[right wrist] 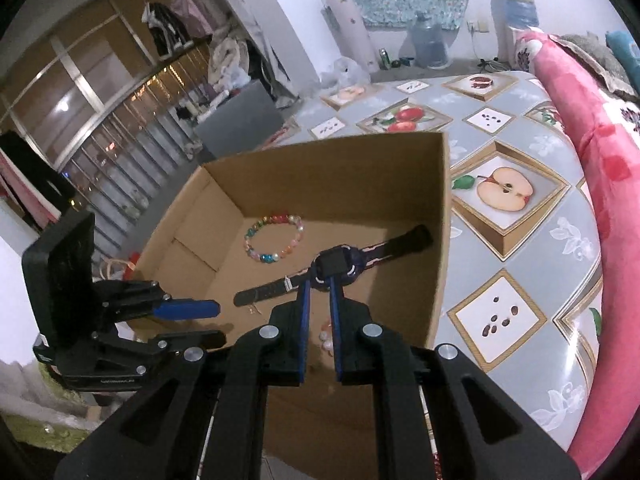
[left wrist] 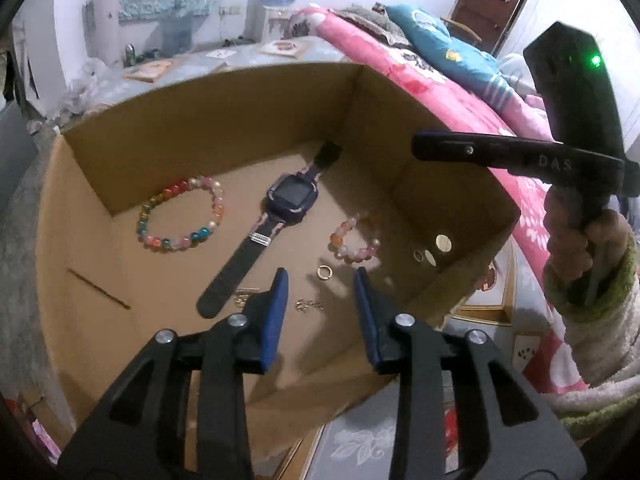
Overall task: Organize jewelry
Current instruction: 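Carry the pink bracelet over the box and open the right tool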
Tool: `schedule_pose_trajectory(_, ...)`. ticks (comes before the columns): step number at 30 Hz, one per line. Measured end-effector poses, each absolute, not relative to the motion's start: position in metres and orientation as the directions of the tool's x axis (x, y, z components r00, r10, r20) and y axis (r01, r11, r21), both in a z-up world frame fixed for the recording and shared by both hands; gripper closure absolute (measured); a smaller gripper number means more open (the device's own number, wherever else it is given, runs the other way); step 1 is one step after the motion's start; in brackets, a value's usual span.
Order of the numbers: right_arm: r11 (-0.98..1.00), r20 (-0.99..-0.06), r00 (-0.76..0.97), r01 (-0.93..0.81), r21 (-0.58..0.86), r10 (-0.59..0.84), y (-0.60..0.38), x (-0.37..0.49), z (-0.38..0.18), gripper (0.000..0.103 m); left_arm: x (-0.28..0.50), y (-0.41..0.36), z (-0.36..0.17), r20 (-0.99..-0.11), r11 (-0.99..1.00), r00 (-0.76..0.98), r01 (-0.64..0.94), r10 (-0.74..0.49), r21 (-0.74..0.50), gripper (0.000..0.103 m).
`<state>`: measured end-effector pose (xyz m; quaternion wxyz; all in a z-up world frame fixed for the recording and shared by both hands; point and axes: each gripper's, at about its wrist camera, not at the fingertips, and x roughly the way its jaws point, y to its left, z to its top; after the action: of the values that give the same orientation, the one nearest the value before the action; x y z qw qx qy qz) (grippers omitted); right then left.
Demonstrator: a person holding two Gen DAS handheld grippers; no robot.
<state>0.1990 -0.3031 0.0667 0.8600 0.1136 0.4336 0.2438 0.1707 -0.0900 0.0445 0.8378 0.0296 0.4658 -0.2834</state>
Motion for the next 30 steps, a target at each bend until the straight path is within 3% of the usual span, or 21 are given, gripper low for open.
schedule_pose_trajectory(5, 0.867, -0.644, 0.587, -0.254, 0.429, 0.490, -0.336, 0.189, 0.077, 0.091, 0.156, -0.062, 0.075, -0.732, 0.870, 0.530, 0.459, -0.428, -0.177, 0.049)
schedule_pose_trajectory(8, 0.865, -0.627, 0.614, -0.211, 0.455, 0.479, -0.351, 0.183, 0.077, 0.073, 0.150, -0.036, 0.094, -0.692, 0.910, 0.618, 0.389, -0.374, -0.144, 0.033)
schedule_pose_trajectory(12, 0.827, -0.618, 0.594, -0.157, 0.539, 0.516, -0.366, 0.181, 0.059, 0.054, 0.153, 0.000, 0.099, -0.682, 0.964, 0.686, 0.238, -0.254, -0.120, 0.021)
schedule_pose_trajectory(13, 0.819, -0.630, 0.576, -0.131, 0.559, 0.522, -0.367, 0.181, 0.050, 0.049, 0.156, 0.007, 0.094, -0.693, 0.970, 0.681, 0.203, -0.235, -0.130, 0.020)
schedule_pose_trajectory(18, 0.799, -0.700, 0.446, -0.063, 0.597, 0.558, -0.349, 0.184, 0.014, 0.045, 0.177, 0.028, 0.050, -0.810, 0.961, 0.526, 0.060, -0.259, -0.269, 0.020)
schedule_pose_trajectory(22, 0.838, -0.737, 0.447, -0.054, 0.543, 0.507, -0.336, 0.179, 0.015, 0.044, 0.176, 0.015, 0.030, -0.801, 0.912, 0.444, 0.119, -0.402, -0.392, 0.020)
schedule_pose_trajectory(26, 0.838, -0.753, 0.423, -0.029, 0.545, 0.504, -0.333, 0.174, 0.014, 0.044, 0.167, -0.007, 0.029, -0.825, 0.955, 0.482, 0.125, -0.294, -0.268, 0.018)
schedule_pose_trajectory(30, 0.868, -0.786, 0.430, 0.008, 0.496, 0.445, -0.331, 0.161, 0.017, 0.044, 0.162, -0.013, 0.030, -0.824, 0.949, 0.473, 0.128, -0.313, -0.287, 0.018)
